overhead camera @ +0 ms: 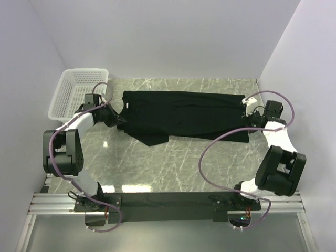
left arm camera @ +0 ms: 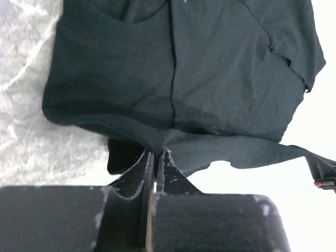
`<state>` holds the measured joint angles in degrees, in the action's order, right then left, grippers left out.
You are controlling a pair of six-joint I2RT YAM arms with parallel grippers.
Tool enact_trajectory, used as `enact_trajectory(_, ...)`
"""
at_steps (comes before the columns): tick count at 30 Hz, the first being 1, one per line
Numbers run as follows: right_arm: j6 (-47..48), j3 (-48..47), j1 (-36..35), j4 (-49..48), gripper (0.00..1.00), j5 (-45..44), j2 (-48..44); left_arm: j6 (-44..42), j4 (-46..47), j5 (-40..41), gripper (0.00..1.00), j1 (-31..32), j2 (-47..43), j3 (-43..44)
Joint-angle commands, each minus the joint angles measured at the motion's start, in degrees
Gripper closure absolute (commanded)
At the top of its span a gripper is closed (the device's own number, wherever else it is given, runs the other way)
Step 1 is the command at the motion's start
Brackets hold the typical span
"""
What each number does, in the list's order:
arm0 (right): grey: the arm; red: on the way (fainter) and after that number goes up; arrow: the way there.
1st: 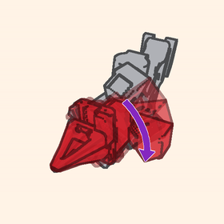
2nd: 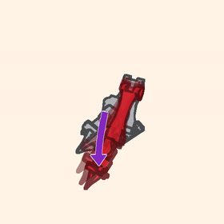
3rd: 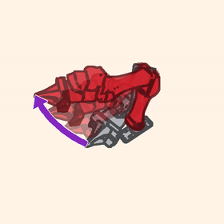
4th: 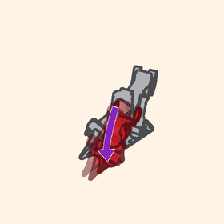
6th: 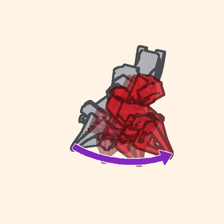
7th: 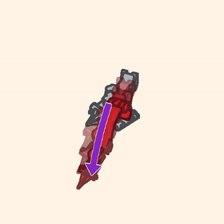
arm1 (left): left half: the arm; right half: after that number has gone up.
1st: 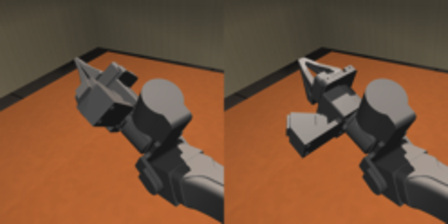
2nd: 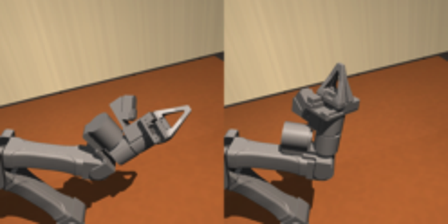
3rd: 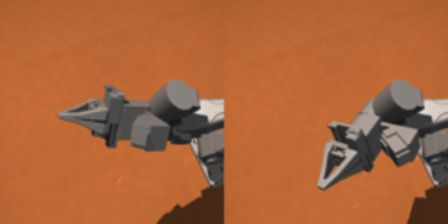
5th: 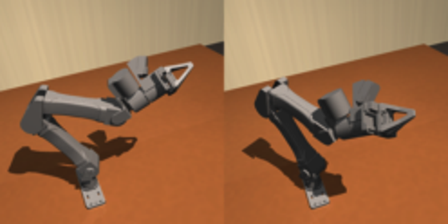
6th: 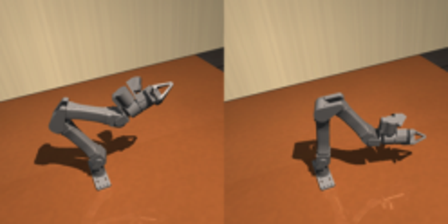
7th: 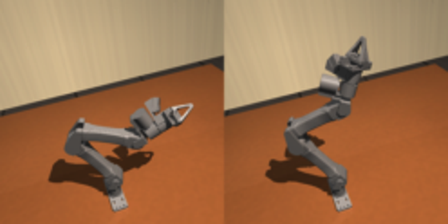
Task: Fold and stack the t-shirts
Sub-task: Fold the tshirt
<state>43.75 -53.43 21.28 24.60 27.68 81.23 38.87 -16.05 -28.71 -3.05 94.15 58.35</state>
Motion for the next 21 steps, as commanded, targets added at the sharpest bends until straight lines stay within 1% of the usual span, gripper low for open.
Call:
enact_trajectory(1, -1.91, -4.92, 0.17, -1.84, 1.0, 1.15, 3.31, 0.59, 1.73, -1.26, 0.99, -0.29, 2.0, 3.08)
enact_trajectory(6, -4.72, -8.97, -0.18, -2.98, 1.0, 0.53, 9.99, 1.82, 2.6, -1.17, 0.99, -0.29, 6.65, 6.25)
enact_trajectory(14, -8.06, -16.09, -1.85, -3.95, 1.0, -1.22, 19.04, 1.82, 1.2, 0.93, 0.99, -0.29, 14.91, 15.21)
enact_trajectory(21, -9.12, -19.17, -3.26, -3.77, 1.0, -4.03, 22.83, 2.17, 1.9, 1.55, 0.99, -0.29, 17.47, 17.77)
